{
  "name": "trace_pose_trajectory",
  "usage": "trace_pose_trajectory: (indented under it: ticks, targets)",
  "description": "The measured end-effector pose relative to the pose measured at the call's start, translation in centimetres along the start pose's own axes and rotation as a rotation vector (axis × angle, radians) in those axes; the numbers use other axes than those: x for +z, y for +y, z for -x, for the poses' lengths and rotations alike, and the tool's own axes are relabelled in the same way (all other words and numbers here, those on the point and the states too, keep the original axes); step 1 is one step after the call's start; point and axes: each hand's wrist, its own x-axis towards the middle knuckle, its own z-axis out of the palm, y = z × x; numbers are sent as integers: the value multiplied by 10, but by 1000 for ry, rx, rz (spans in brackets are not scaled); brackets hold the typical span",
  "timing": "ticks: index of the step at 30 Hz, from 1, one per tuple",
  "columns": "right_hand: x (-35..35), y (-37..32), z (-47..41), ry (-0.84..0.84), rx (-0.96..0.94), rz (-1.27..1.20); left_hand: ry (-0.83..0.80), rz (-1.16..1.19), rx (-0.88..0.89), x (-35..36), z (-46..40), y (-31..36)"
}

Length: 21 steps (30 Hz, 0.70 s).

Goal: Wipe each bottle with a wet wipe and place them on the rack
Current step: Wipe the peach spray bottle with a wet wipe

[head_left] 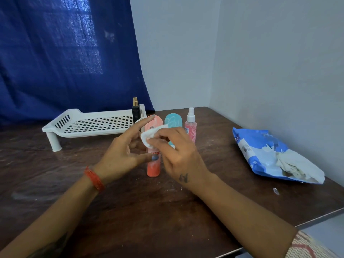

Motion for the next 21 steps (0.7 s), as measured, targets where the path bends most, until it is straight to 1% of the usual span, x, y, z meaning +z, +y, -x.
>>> trace_pose_trajectory:
  ticks: [4,7,10,14,17,18,21]
  targets:
    - [2,0,-4,-81,-77,148,1,24,9,2,1,3]
    - [0,-3,-8,-128,-89,236,1,11,30,2,2,5]
    - [-2,-8,-15,-193,-52,240,15,-16,39,2,0,2]
    - [-10,-18,-32,-329,29,220,11,-49,54,0,-1,-1]
    - [-22,-32,-53,-531,77,292,37,-25,53,0,-1,-4]
    - [-24,-33,-57,-575,74,311,48,-26,59,1,-2,-6]
    - [-29,-39,-71,-630,118,311,76,-69,73,2,-2,-9]
